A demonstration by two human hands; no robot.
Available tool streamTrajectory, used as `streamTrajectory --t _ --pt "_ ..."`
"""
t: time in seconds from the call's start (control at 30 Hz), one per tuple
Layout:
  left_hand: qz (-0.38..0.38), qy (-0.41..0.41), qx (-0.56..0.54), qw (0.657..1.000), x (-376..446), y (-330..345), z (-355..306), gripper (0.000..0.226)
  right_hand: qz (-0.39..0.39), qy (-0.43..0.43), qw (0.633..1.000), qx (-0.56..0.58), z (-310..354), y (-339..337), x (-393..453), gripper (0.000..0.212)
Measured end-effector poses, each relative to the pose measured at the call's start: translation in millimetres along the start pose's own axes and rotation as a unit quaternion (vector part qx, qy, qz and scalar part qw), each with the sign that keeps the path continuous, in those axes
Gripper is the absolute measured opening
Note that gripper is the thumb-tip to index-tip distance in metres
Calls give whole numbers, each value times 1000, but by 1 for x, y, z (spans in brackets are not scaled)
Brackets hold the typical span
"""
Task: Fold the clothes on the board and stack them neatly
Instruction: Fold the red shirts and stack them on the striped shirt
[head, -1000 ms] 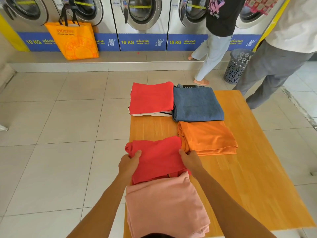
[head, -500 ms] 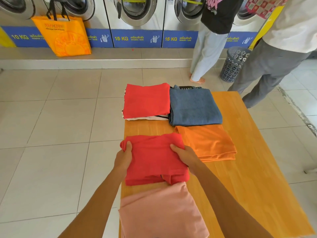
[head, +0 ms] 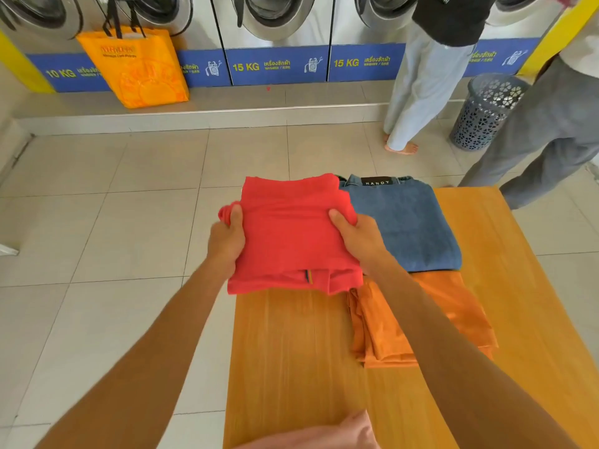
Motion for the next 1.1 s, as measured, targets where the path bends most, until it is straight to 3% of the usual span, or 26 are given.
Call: streamTrajectory --t 0.2,0.3,0.43,0.63,0.8,0.97,1.1 --pt "-43 59 34 997 64 13 -89 71 -20 -1 999 32 22 7 95 39" --pt "-63 70 79 992 87 23 -97 70 -35 12 999 1 8 16 120 49" --pt "-79 51 175 980 105 42 -54 70 -24 1 995 -94 -24 33 123 51" --pt "-105 76 193 973 115 41 -39 72 -34 -35 993 -105 -34 38 128 50" --pt "-78 67 197 975 99 38 -31 68 -50 -40 992 -109 -29 36 116 46" --pt "-64 89 191 975 48 7 0 47 -85 -24 993 -80 -26 26 73 38" --pt "-16 43 127 991 -6 -31 70 20 -103 -41 990 -85 -25 8 12 32"
Point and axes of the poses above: each hand's wrist, its own x-axis towards the middle knuckle, its own y-axis out of the palm, z = x × y, the point moved 6 cm from there along x, towards the middle knuckle, and after that the axes turned 9 degrees about -y, right-handed, at the moved point
